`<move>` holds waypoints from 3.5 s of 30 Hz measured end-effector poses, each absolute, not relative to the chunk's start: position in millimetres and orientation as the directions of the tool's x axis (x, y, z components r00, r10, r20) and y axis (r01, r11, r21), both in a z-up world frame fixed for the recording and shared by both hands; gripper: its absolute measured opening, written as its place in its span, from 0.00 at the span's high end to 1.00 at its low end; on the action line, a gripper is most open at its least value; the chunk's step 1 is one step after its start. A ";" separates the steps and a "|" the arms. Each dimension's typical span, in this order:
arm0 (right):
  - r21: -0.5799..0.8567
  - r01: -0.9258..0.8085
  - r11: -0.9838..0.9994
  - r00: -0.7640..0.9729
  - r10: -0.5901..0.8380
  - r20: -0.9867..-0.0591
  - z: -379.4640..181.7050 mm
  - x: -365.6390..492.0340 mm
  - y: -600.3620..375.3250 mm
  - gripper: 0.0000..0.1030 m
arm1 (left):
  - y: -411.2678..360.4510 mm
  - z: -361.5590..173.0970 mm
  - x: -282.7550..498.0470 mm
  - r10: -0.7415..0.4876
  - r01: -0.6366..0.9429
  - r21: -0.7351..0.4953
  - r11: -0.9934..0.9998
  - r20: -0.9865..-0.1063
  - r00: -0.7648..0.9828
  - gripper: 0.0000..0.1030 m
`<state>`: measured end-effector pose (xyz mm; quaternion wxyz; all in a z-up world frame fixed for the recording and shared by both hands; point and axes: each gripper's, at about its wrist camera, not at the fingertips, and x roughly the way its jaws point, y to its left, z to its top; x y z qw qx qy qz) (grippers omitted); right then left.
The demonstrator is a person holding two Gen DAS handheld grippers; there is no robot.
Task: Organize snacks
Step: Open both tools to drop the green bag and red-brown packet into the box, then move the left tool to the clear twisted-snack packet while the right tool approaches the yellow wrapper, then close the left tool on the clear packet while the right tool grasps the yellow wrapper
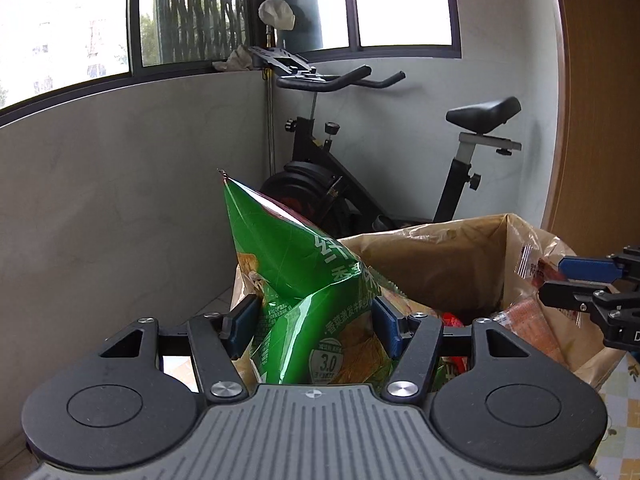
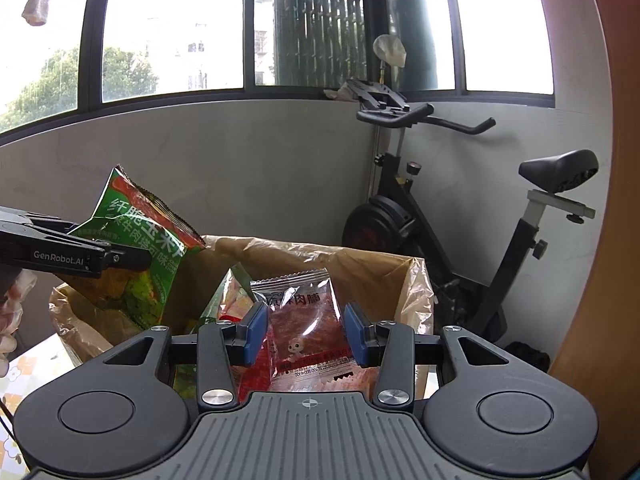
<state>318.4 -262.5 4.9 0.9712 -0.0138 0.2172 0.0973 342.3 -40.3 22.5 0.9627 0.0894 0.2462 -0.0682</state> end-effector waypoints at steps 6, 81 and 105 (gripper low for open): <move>0.043 -0.159 0.986 0.884 0.162 -0.438 2.6 325.0 -265.4 0.57 | -47.4 22.2 353.9 -0.049 0.169 0.188 0.968 -0.516 0.855 0.20; 0.089 -0.179 0.980 0.741 0.194 -0.643 -181.4 203.6 -245.6 0.70 | 98.8 -138.2 311.2 -0.062 -0.179 -0.287 0.941 -0.666 0.743 0.54; 0.118 -0.184 0.976 0.737 0.216 -0.640 -180.9 204.8 -251.2 0.70 | 74.3 -151.4 293.2 -0.015 -0.030 -0.054 0.998 -0.692 0.722 0.65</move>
